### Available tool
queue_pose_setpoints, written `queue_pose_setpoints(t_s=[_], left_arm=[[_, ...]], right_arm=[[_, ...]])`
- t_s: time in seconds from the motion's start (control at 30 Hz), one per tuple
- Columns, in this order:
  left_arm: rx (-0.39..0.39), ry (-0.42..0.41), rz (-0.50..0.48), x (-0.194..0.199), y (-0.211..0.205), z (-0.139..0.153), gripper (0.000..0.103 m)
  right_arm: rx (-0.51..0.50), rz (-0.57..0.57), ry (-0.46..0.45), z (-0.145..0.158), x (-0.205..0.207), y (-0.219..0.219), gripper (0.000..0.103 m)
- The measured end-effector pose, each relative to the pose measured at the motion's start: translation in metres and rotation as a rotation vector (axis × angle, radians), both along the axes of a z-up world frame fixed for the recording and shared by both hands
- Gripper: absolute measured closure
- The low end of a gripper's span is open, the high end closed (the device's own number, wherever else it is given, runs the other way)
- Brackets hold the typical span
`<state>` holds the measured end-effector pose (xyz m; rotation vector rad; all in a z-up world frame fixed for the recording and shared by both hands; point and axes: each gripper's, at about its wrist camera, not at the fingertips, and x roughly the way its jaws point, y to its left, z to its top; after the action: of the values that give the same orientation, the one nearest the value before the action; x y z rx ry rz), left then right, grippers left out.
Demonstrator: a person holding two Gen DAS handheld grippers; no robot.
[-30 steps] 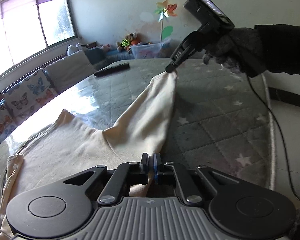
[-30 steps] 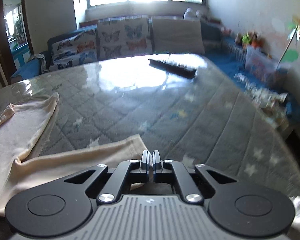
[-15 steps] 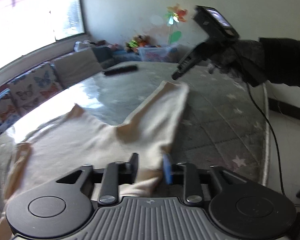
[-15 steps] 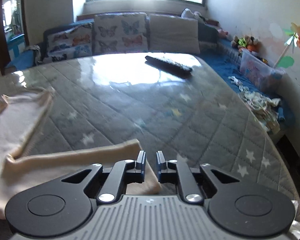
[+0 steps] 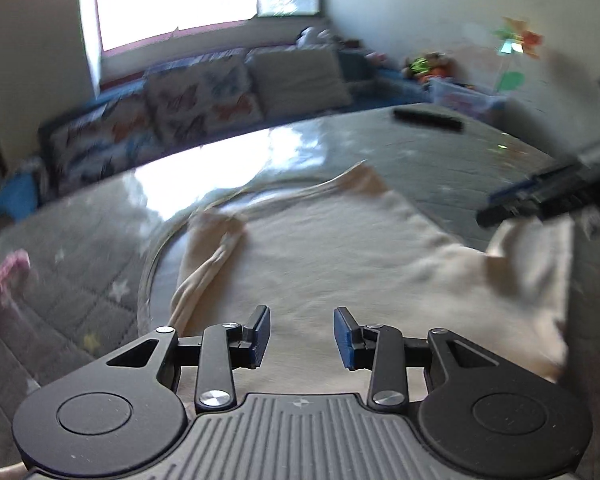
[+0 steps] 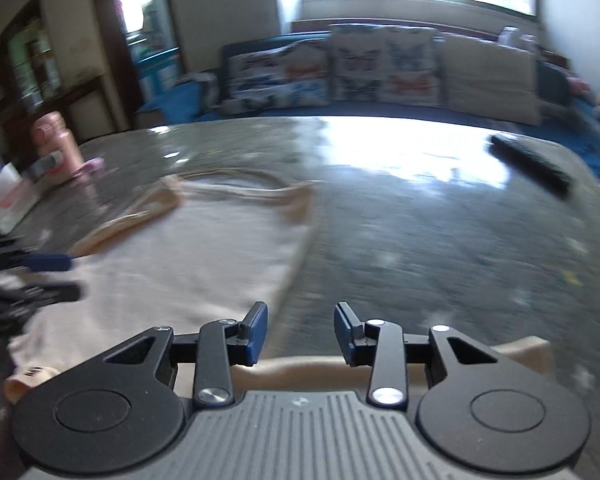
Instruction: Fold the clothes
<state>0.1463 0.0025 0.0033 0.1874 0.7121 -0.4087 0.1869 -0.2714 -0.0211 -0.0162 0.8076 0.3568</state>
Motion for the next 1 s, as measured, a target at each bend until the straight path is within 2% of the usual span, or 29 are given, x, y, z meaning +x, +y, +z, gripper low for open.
queue_pose_setpoints(t_s=[0.2, 0.4, 0.5, 0.6, 0.7, 0.87, 1.0], left_arm=[[-0.021, 0.077, 0.079, 0.042, 0.02, -0.019, 0.065], [0.008, 0.033, 0.181, 0.063, 0.044, -0.023, 0.065], [0.026, 0.003, 0.276, 0.072, 0.057, -0.021, 0.065], [0.03, -0.002, 0.376, 0.086, 0.073, -0.019, 0.06], [0.048, -0.001, 0.408, 0.097, 0.083, -0.016, 0.058], [0.07, -0.023, 0.386, 0.111, 0.079, -0.009, 0.058], [0.103, -0.009, 0.372, 0.127, 0.073, -0.015, 0.058]], right_arm=[[0.006, 0.129, 0.012, -0.009, 0.017, 0.053, 0.061], [-0.003, 0.169, 0.051, -0.028, 0.035, 0.071, 0.061], [-0.011, 0.167, 0.066, -0.033, 0.04, 0.068, 0.06], [-0.012, 0.173, 0.071, -0.035, 0.044, 0.064, 0.06], [-0.017, 0.183, 0.077, -0.034, 0.048, 0.061, 0.059], [-0.032, 0.19, 0.064, -0.03, 0.061, 0.06, 0.055], [-0.016, 0.157, 0.057, -0.031, 0.086, 0.057, 0.055]])
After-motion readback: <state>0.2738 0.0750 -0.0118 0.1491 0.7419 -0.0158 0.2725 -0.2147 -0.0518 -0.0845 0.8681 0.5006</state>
